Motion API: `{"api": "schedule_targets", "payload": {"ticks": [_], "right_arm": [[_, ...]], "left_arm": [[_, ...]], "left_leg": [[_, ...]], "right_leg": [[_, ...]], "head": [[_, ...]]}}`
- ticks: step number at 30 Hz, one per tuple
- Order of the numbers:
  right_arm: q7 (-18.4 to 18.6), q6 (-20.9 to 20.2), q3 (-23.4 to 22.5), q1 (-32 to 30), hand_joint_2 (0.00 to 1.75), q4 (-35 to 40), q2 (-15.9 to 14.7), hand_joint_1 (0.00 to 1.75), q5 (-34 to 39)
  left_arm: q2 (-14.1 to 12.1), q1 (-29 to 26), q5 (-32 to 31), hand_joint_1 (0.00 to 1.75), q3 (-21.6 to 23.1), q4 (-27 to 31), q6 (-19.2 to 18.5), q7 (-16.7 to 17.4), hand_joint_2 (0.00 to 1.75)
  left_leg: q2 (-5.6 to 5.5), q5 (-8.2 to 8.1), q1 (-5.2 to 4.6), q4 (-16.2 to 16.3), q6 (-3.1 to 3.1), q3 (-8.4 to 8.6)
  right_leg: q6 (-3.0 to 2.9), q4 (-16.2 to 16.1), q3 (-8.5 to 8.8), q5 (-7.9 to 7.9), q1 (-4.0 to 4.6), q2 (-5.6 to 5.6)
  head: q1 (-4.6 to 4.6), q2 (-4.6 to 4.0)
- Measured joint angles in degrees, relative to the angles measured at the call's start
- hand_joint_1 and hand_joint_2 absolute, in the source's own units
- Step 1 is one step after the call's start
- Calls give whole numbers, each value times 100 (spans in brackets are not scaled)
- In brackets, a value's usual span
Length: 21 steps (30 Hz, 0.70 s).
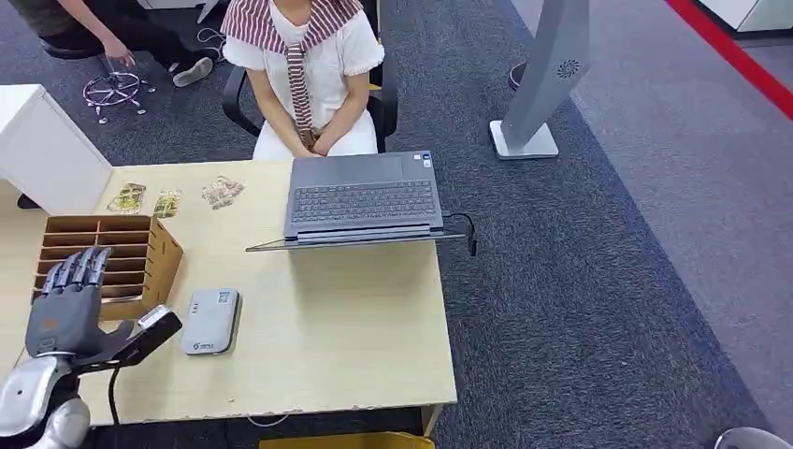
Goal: Pass the card to the sensor for recognition and then transmit it.
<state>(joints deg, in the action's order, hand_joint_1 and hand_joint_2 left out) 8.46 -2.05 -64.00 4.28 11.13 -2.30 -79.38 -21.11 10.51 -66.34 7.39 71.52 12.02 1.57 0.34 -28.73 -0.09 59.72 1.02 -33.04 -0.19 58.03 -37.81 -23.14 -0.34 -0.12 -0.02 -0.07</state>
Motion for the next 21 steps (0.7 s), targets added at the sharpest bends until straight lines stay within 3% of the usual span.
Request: {"api": "schedule_targets", "payload": {"ticks": [10,21], "right_arm": [[-2,-20,4,0,0,0,-13,0,-9],[-33,-55,28,3,0,0,-24,0,-20]], "left_arm": [[-35,0,9,0,-107,-98,-7,-2,175],[-79,347,9,0,-199,-562,-90,-37,175]], "left_leg": [[0,1,-1,0,-1,1],[0,3,0,0,-1,2]], "right_leg": [[0,0,0,0,0,0],[-1,0,0,1,0,0]], "head": [[-2,-2],[-2,-2]]}}
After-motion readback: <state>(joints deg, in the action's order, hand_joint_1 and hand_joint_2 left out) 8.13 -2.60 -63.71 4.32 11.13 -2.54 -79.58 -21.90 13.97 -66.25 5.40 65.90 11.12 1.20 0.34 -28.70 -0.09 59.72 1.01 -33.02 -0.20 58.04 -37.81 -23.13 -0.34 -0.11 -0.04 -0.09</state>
